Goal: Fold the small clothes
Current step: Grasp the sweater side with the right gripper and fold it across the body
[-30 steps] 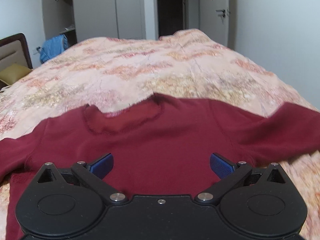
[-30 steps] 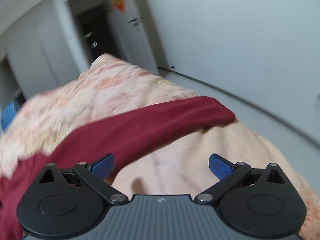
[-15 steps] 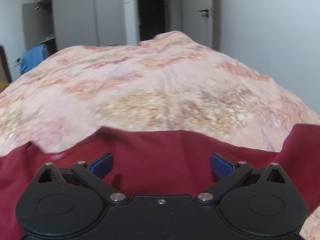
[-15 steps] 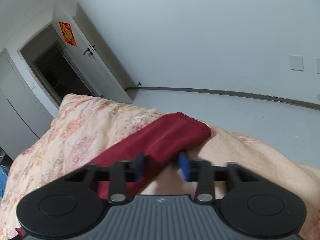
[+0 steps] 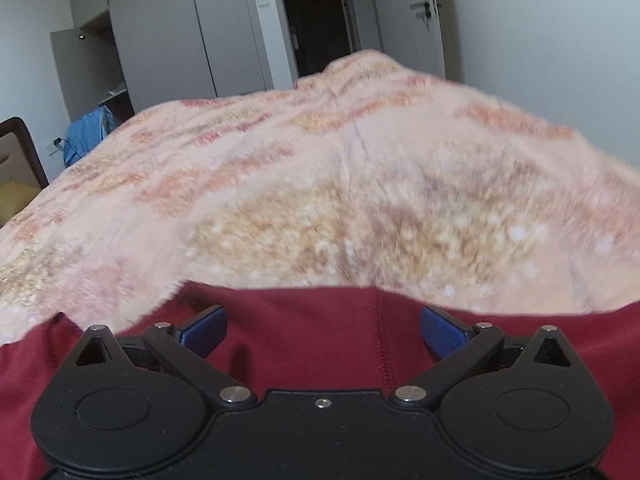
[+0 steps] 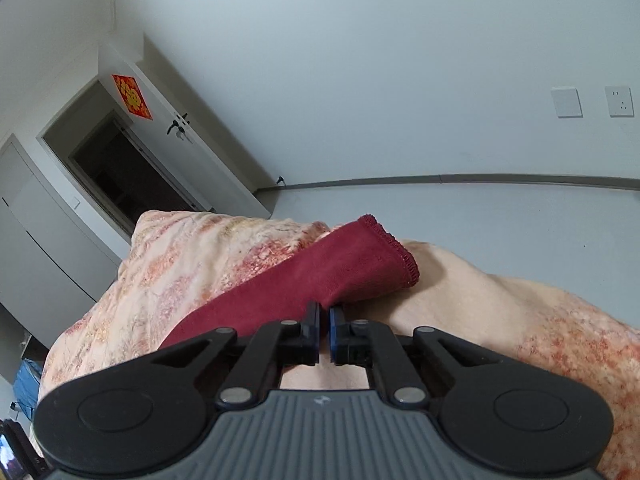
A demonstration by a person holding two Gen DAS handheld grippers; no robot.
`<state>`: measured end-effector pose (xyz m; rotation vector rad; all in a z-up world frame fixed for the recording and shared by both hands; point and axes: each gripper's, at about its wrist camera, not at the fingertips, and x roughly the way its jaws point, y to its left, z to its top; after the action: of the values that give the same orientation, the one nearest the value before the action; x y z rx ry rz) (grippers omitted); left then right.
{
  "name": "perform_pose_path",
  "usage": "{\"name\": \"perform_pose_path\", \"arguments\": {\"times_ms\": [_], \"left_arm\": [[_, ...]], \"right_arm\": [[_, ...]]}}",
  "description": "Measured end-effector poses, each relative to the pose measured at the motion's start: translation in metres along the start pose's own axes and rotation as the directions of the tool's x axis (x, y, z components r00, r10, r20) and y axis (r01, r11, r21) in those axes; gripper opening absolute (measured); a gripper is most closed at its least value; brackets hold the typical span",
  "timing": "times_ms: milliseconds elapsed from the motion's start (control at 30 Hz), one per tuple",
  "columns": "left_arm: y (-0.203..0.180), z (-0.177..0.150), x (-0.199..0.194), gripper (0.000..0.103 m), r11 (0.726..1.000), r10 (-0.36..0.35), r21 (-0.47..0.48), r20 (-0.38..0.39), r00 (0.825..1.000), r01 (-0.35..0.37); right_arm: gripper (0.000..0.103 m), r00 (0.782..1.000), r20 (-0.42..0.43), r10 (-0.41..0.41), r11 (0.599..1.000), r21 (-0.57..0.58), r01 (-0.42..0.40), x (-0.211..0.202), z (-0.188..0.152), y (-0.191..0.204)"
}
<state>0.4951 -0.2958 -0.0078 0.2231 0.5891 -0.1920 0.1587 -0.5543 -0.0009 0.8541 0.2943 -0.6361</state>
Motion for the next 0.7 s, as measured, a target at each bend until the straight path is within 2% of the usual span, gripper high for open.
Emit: {"name": "perform_pose_path", "arguments": {"times_ms": [100,167,300,400,467,600,700], "left_arm": [[0.02,0.016,-0.033,0.102,0.997,-0.048,-0.059,-0.002,0.999,0.048],[0.037,0.027,-0.056,0.102,0.994,-0.06,-0.091,-0.022,0.998,0.058],[0.078,0.04,-0.113,0.102,0.992,-0.089,-0.091,0.03,0.996,0.092],[0.117,0.044,-0.147,0.102,0.992,-0.067,-0.1,0.043,0.997,0.072],[0.149,0.043,-0.164,0.102,0.99,-0.046,-0.131,0.044,0.998,0.052],[0.219,0.031,-0.187,0.102,0.977,0.021,-0.214,0.036,0.999,-0.013],[0.263,0.013,-0.194,0.102,0.966,0.091,-0.247,0.035,0.995,-0.08]], "right_arm": [[0.005,0.998,0.063,0.011,0.993,-0.116,-0.004,-0.008,0.008,0.023],[0.005,0.992,0.12,0.041,0.972,-0.233,-0.012,-0.019,0.012,0.049],[0.005,0.966,0.2,0.161,0.873,-0.485,-0.045,-0.041,0.009,0.119],[0.005,0.935,0.212,0.283,0.749,-0.659,-0.077,-0.057,-0.011,0.18],[0.005,0.913,0.179,0.366,0.653,-0.748,-0.115,-0.065,-0.032,0.22],[0.005,0.873,0.025,0.486,0.467,-0.853,-0.235,-0.074,-0.093,0.293],[0.005,0.848,-0.108,0.519,0.338,-0.885,-0.32,-0.077,-0.148,0.336]]}}
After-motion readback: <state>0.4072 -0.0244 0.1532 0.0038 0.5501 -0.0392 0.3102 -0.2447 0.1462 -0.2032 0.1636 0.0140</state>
